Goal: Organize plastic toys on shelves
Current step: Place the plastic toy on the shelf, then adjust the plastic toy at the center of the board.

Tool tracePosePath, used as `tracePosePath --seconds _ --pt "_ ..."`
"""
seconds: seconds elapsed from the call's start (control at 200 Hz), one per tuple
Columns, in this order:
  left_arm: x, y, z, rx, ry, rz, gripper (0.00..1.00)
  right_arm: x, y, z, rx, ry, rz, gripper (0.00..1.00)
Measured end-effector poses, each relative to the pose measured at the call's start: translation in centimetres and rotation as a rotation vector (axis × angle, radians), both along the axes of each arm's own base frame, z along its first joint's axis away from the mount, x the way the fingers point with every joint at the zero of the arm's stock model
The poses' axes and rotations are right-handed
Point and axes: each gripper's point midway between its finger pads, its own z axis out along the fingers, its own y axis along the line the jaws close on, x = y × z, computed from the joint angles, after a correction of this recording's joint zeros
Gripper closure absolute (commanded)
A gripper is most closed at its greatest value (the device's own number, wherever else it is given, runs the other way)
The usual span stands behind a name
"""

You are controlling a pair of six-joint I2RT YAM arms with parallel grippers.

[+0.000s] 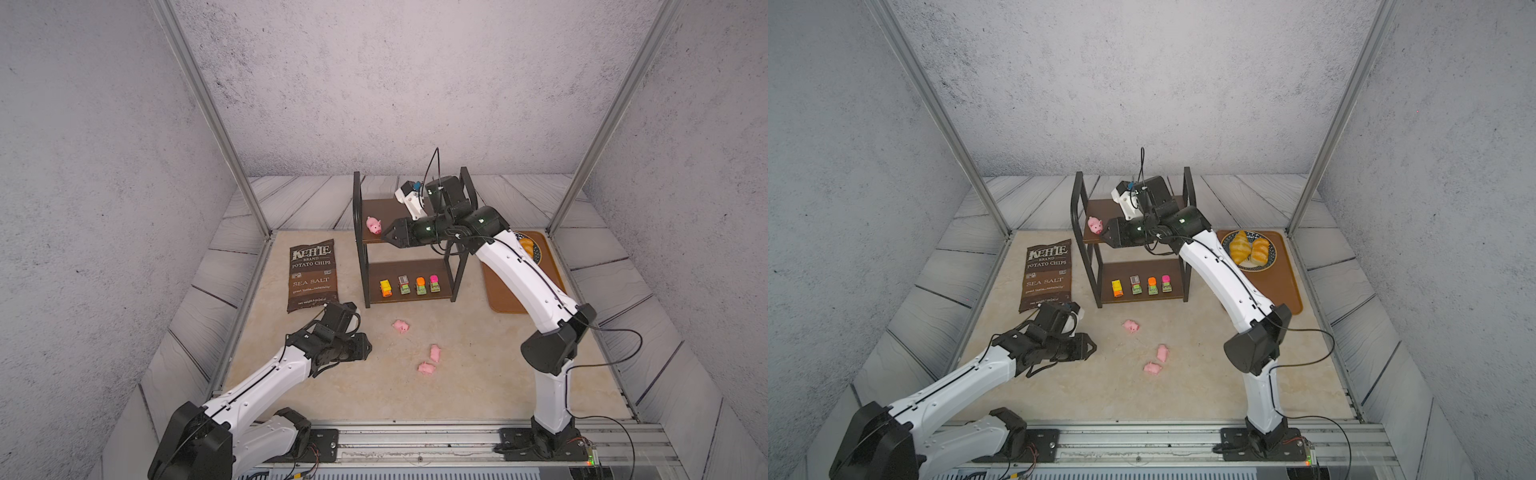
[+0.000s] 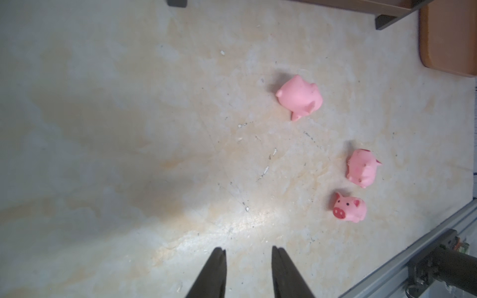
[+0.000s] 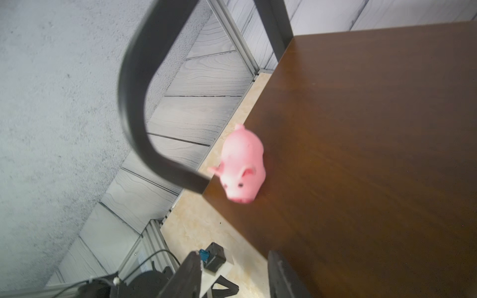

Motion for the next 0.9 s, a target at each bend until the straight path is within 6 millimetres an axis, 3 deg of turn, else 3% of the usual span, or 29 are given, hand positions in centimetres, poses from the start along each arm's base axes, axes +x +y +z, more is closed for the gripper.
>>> tracePosePath --seconds 0.19,0.3,0.395,0.596,0.676,0.896 --pt "0.2 -1.3 0.5 -0.046 -0.020 -0.053 0.52 -6.1 -3.8 0.2 -0.042 -0.085 0.069 0.56" --pt "0.4 -1.9 -0.1 -0.037 -0.006 -0.080 0.51 -9.0 -5.7 -1.4 -0.052 -0.102 0.094 0.57" --pt "0.9 -2.7 -0.8 -0.023 0.007 -0.096 0.50 -10.6 -7.1 -5.2 -0.076 -0.073 0.097 0.57" --pt "3.0 -4.2 -1.8 -0.015 0.015 -0.100 0.43 -12.9 -9.5 -16.8 -0.188 0.082 0.073 0.53" --pt "3.7 -4.5 -2.6 -0.008 0.021 -0.084 0.43 -13.3 -10.3 -20.6 -0.232 0.134 0.047 0.51" --pt "4.8 -4.7 -4.8 0.004 0.068 -0.020 0.45 -10.8 -8.9 -25.8 -0.279 0.182 0.000 0.51"
